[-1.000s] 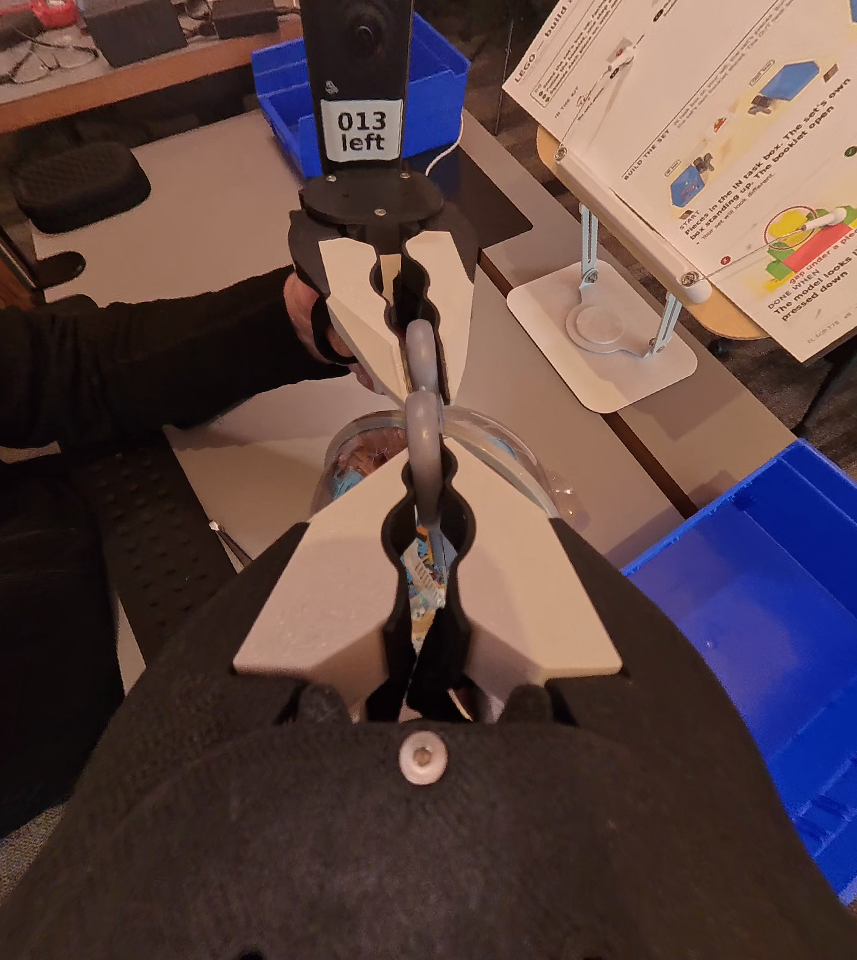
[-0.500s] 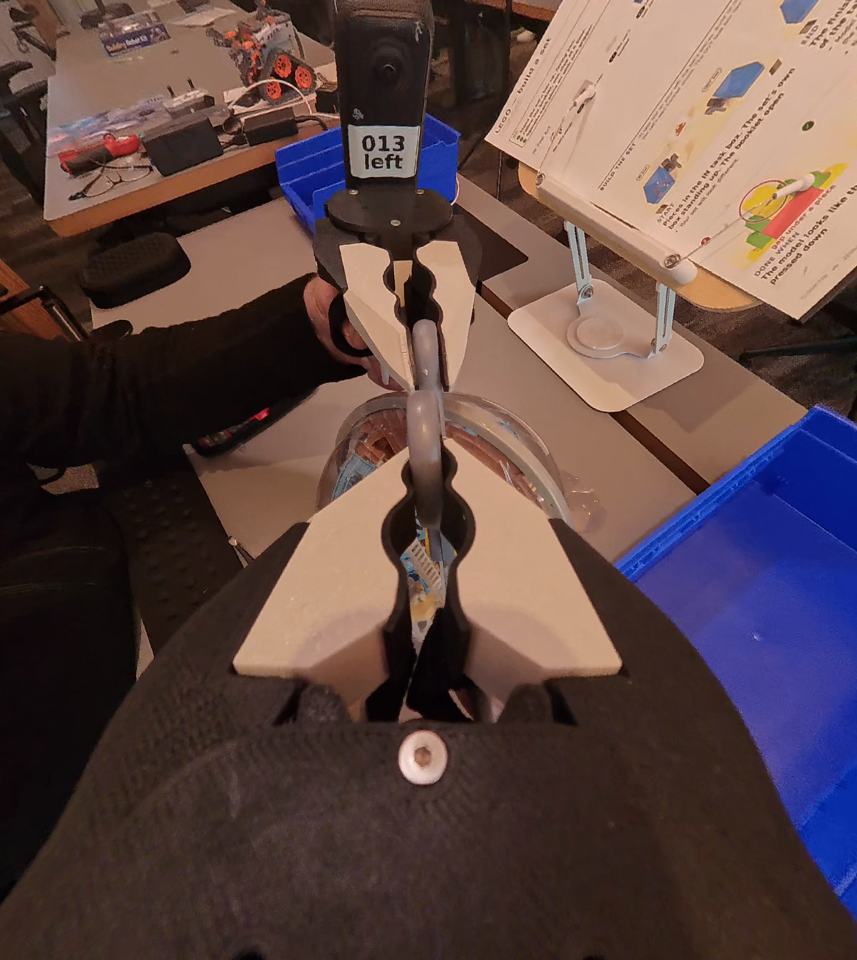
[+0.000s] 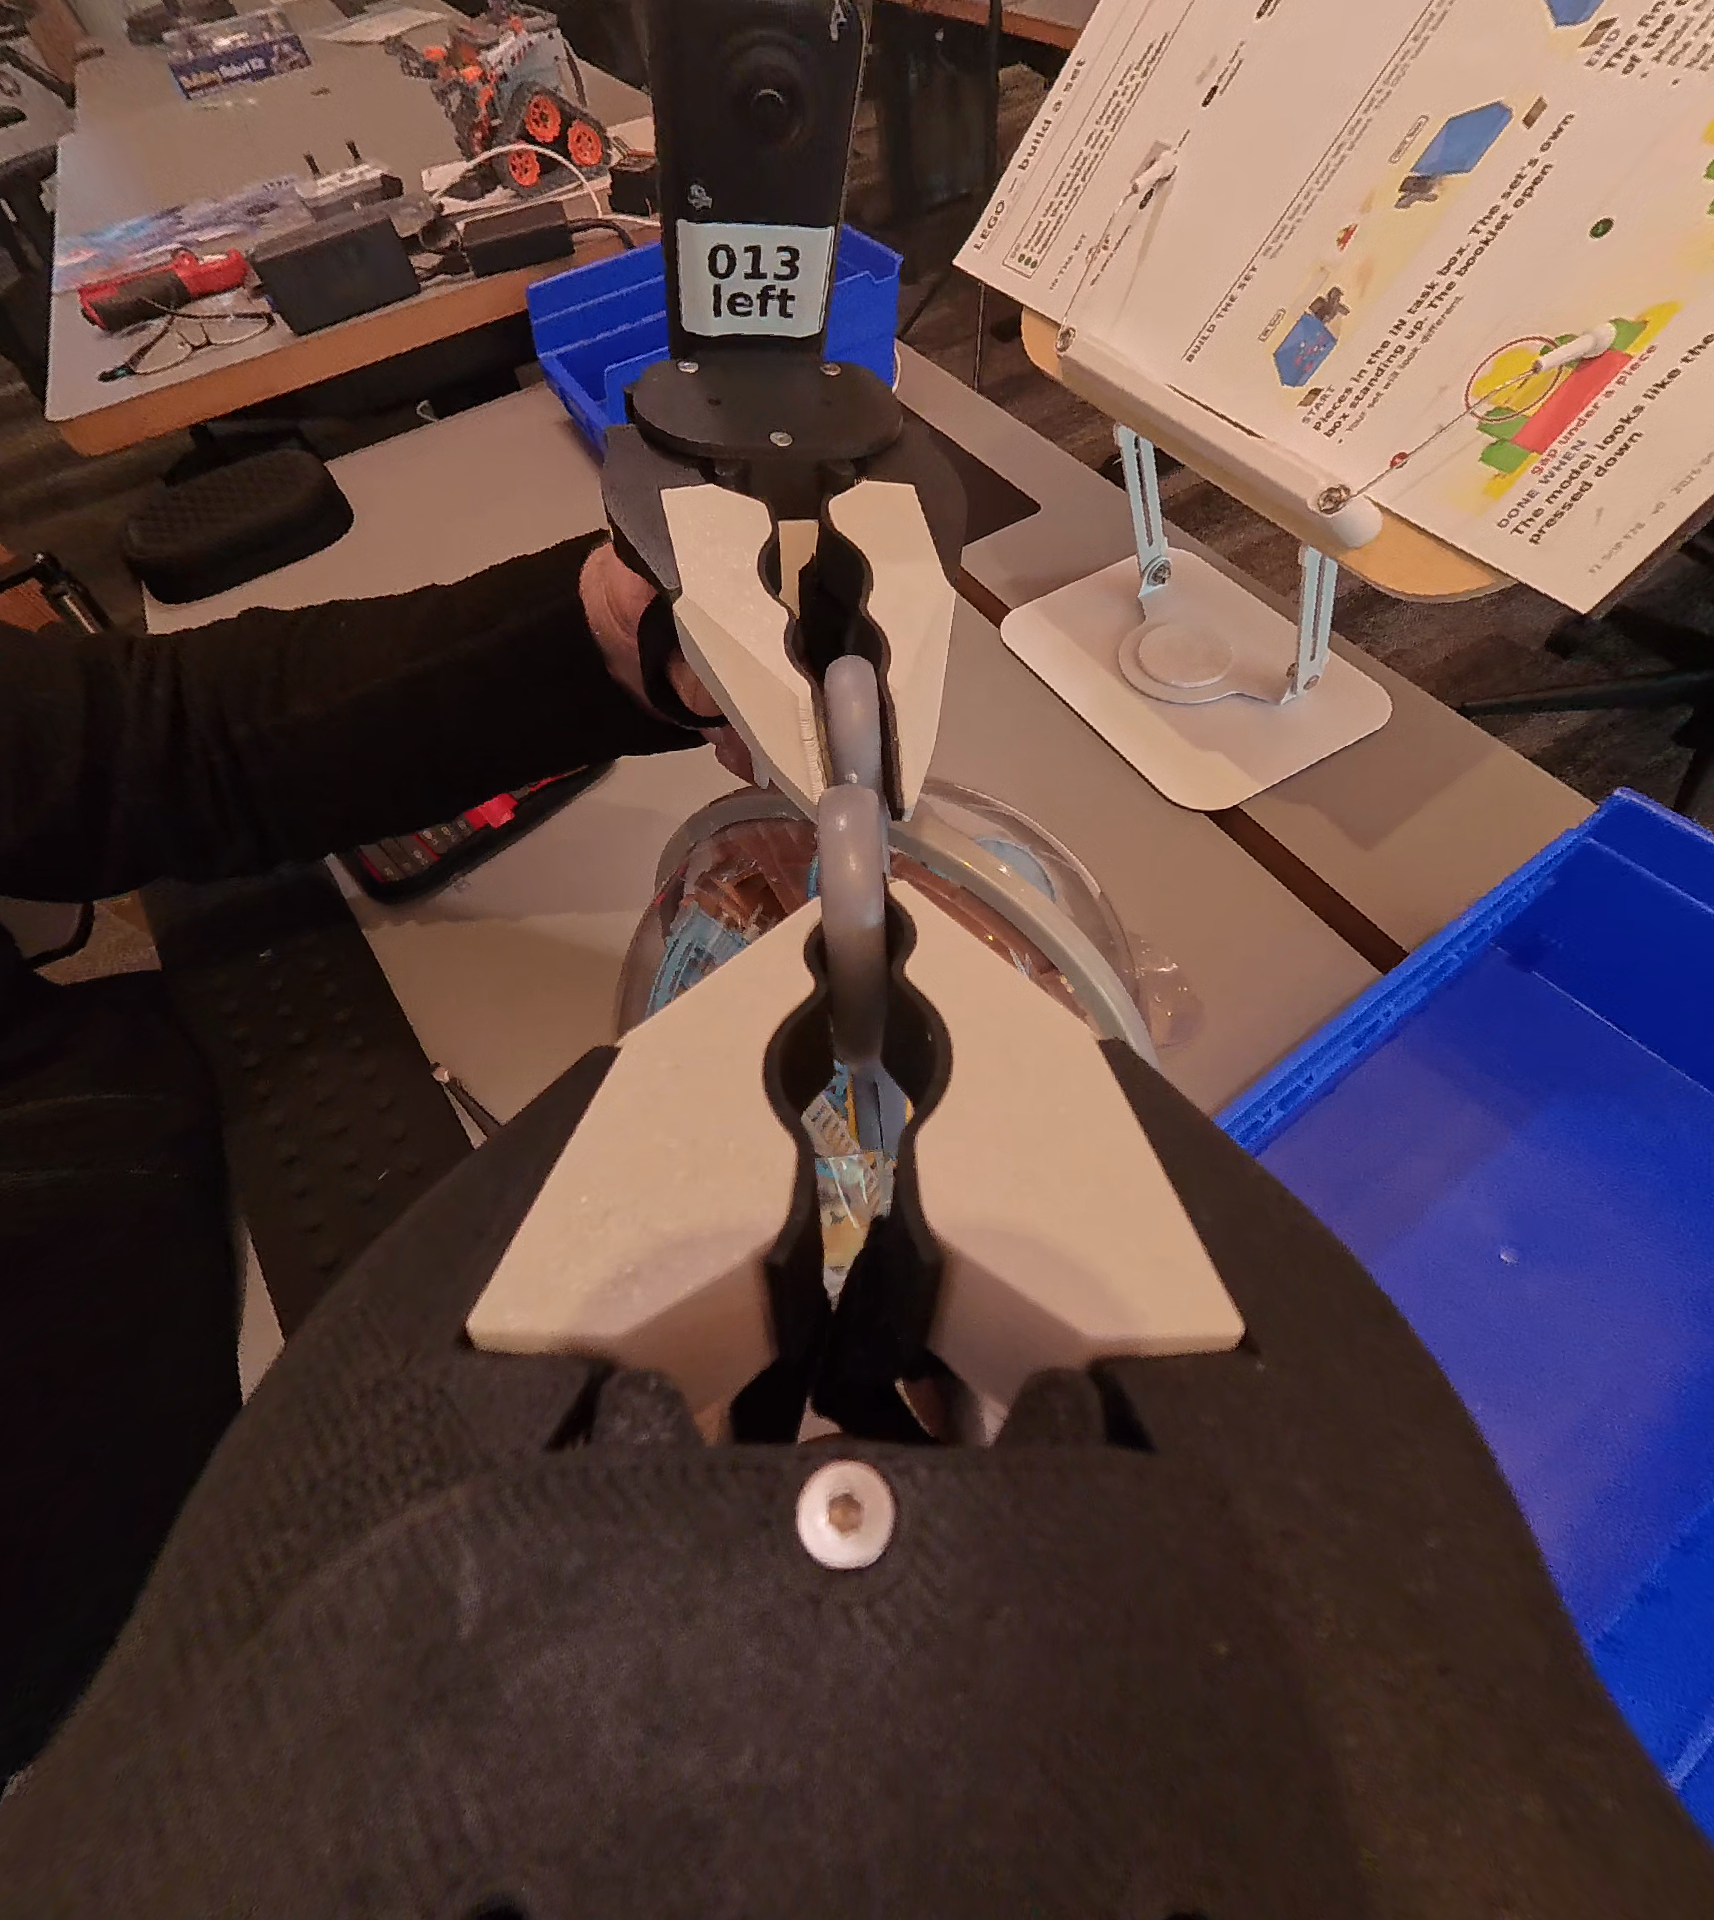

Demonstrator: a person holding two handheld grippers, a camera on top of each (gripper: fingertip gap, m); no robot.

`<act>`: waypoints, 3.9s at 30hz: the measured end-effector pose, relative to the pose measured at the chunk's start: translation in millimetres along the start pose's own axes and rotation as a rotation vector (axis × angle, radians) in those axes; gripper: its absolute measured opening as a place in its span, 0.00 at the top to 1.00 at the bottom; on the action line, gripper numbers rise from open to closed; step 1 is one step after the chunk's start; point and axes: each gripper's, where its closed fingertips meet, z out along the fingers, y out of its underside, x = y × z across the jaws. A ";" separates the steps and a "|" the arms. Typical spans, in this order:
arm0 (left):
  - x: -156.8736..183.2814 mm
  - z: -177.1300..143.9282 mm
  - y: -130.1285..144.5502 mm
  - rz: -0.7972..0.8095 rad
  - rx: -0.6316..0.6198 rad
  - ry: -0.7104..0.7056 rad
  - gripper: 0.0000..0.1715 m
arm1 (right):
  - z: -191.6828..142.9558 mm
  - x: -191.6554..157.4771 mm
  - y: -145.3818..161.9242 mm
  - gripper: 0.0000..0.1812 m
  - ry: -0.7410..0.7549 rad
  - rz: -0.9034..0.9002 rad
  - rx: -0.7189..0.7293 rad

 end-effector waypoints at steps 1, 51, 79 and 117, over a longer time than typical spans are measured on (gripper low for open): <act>1.4 1.5 -1.1 0.004 -0.001 -0.002 0.95 | 1.7 -1.0 -0.3 1.00 -0.004 -0.002 -0.007; -1.7 15.2 6.0 0.062 -0.293 -0.031 0.95 | -8.9 6.3 16.7 1.00 -0.073 0.071 0.222; -11.9 20.6 -0.9 0.115 -0.294 -0.082 0.96 | 4.6 14.2 5.4 1.00 -0.035 0.054 0.162; 21.4 -34.9 -6.6 0.141 -0.166 -0.102 0.92 | 54.6 -27.0 -18.9 1.00 -0.032 -0.004 0.122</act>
